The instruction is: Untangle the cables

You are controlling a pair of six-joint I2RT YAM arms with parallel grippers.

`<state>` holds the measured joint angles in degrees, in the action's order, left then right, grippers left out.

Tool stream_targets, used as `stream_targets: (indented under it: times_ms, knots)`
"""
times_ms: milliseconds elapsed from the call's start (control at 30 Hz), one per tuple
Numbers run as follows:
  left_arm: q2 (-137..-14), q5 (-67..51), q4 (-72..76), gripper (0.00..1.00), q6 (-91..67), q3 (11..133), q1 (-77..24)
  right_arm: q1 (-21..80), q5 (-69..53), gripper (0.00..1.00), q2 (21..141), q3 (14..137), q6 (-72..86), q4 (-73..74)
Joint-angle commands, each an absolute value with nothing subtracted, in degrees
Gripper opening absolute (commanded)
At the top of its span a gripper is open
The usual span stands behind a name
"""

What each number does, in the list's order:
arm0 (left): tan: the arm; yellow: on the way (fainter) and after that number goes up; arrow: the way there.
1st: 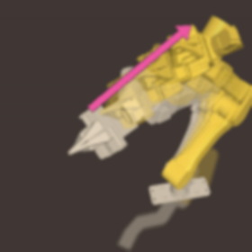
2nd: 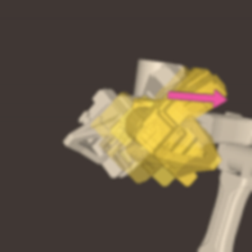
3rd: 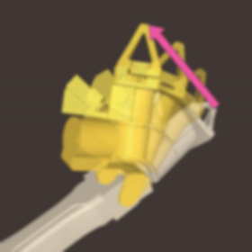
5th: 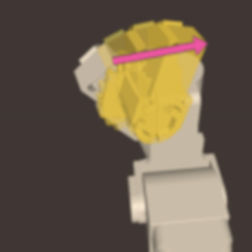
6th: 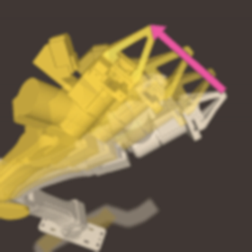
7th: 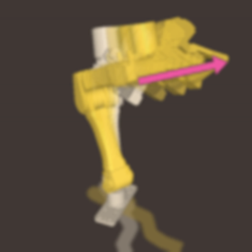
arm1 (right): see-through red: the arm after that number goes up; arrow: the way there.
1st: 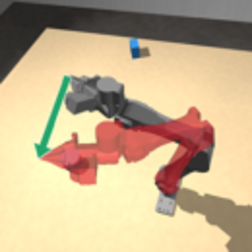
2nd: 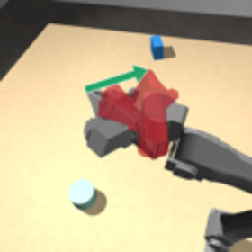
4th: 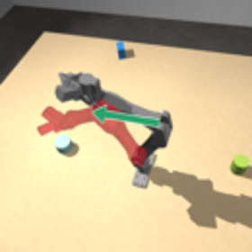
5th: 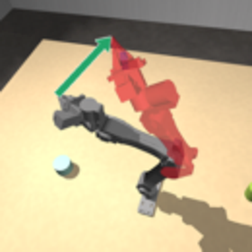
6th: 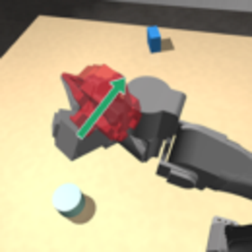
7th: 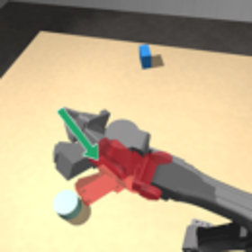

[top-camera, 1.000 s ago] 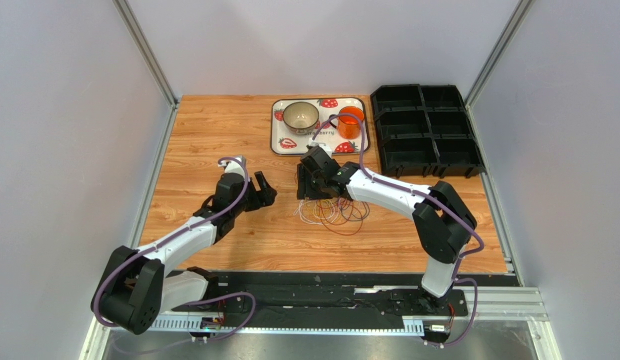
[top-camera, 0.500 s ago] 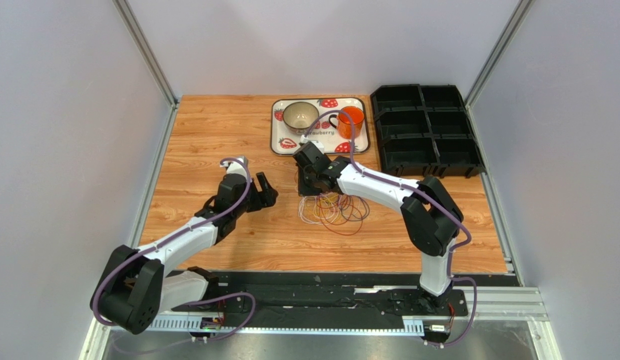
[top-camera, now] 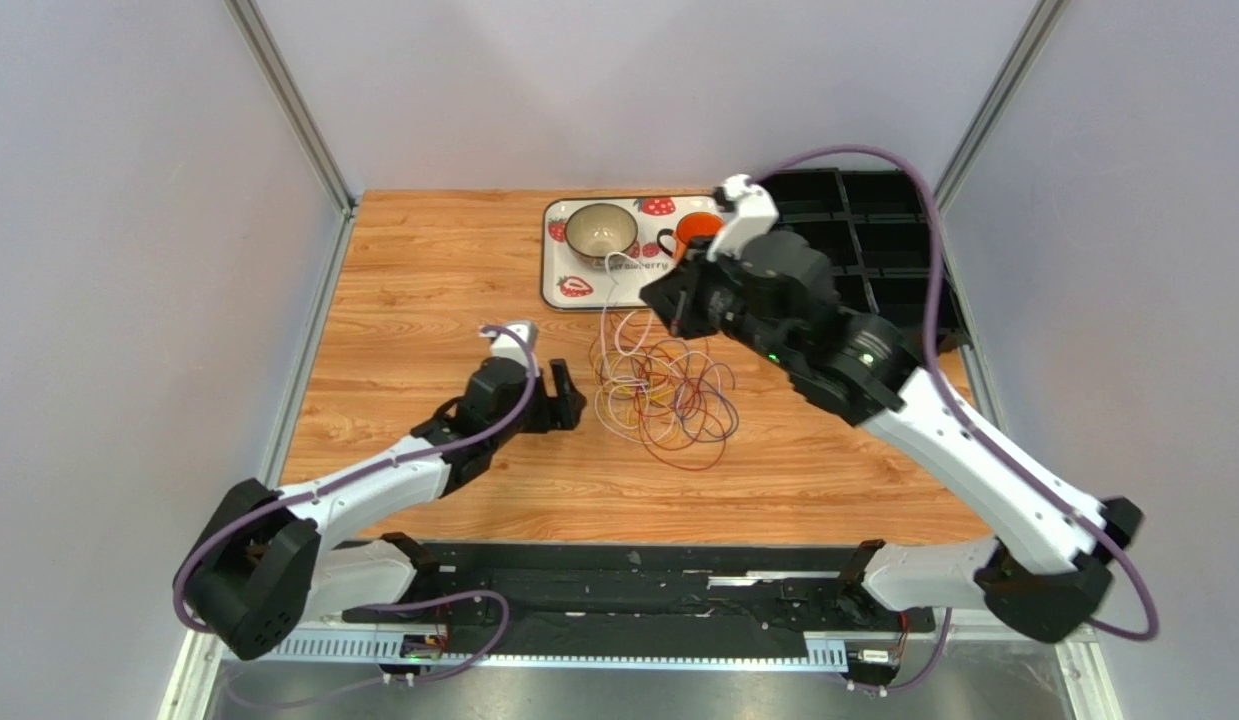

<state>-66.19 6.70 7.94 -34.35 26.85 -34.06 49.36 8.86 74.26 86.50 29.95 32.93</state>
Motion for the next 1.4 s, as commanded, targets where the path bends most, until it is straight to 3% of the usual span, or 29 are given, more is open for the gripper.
stream_targets:
  times_ms: [0,133,333,467,567,600,667,700,867,1033,1100,1367]
  knots:
    - [-72.65,13.44,8.09,0.86,-30.85,34.53,-43.23,49.39,12.13,0.00,73.30,78.33,28.92,33.84]
    - [-80.49,16.52,8.78,0.86,-32.16,39.10,-50.34,49.31,13.53,0.00,72.34,74.36,29.45,34.45]
    - [-91.74,18.53,9.15,0.86,-35.24,45.86,-53.26,48.87,16.26,0.00,70.05,69.27,29.09,34.81]
    - [-96.58,21.00,5.02,0.74,-36.30,49.48,-53.79,47.82,17.31,0.00,69.26,67.68,28.48,35.33]
    - [-97.03,21.88,4.75,0.43,-36.65,49.83,-54.23,46.85,17.93,0.00,68.73,67.15,28.21,35.51]
    - [-97.03,22.15,4.83,0.24,-36.82,49.83,-54.32,46.58,17.93,0.00,68.56,67.24,28.04,35.51]
    - [-97.03,23.11,3.96,0.03,-37.26,49.83,-54.32,45.62,18.19,0.00,68.55,68.46,27.16,35.59]
    - [-96.77,23.55,3.52,0.00,-37.53,49.92,-54.32,45.18,18.19,0.00,68.73,69.42,26.72,35.86]
    - [-94.22,27.07,3.43,0.00,-39.28,47.82,-54.23,40.18,18.46,0.00,70.57,81.44,22.86,41.21]
    - [-95.71,27.86,1.41,0.00,-39.73,49.65,-54.23,35.25,20.11,0.00,73.56,108.07,20.48,44.30]
    - [-96.06,28.73,0.35,0.00,-40.34,49.83,-54.23,35.16,23.01,0.00,72.52,114.57,18.38,38.28]
    - [-96.94,30.58,-1.58,0.00,-41.92,50.45,-54.23,35.16,13.65,0.00,63.65,115.50,9.77,11.91]
